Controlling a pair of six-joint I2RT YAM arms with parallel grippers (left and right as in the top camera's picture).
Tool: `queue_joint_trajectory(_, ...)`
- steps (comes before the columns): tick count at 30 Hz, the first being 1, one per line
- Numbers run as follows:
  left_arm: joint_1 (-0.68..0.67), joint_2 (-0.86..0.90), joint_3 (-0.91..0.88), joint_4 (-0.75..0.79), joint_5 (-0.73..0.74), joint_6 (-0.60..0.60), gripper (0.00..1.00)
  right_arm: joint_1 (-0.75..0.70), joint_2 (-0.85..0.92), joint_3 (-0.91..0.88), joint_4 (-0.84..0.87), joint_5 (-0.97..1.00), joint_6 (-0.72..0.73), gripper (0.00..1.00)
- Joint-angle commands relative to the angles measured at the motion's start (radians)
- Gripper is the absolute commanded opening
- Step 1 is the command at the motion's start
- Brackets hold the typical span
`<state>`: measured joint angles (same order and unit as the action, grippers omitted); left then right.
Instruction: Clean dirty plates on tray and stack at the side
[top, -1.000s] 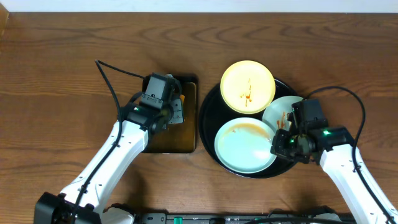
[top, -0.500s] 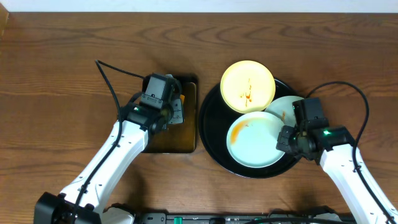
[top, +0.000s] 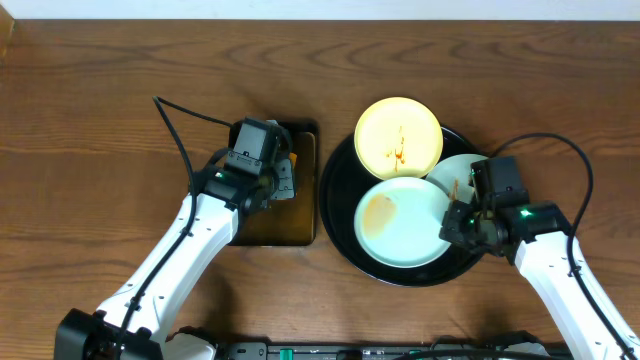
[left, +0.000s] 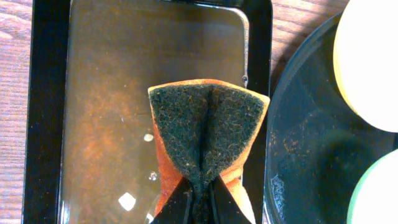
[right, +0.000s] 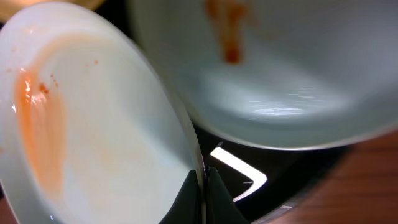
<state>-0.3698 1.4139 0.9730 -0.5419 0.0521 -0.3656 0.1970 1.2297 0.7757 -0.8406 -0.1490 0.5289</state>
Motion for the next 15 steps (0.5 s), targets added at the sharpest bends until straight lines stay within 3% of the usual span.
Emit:
queue_joint_trajectory(1, 0.003, 0.008, -0.003, 0.000, -0.012, 0.013, 0.08, -0.003, 0.001, 0.021, -0.003, -0.159, -0.051, 0.01)
queue_joint_trajectory(5, 0.003, 0.008, -0.003, 0.000, -0.012, 0.013, 0.08, -0.003, 0.001, 0.021, -0.040, -0.041, 0.007, 0.01)
queue_joint_trajectory(12, 0.003, 0.008, -0.003, 0.000, -0.012, 0.013, 0.08, 0.000, 0.001, 0.021, -0.018, -0.110, -0.071, 0.01)
queue_joint_trajectory(15, 0.003, 0.008, -0.003, 0.000, -0.012, 0.013, 0.08, 0.000, 0.001, 0.021, -0.028, -0.012, 0.001, 0.01)
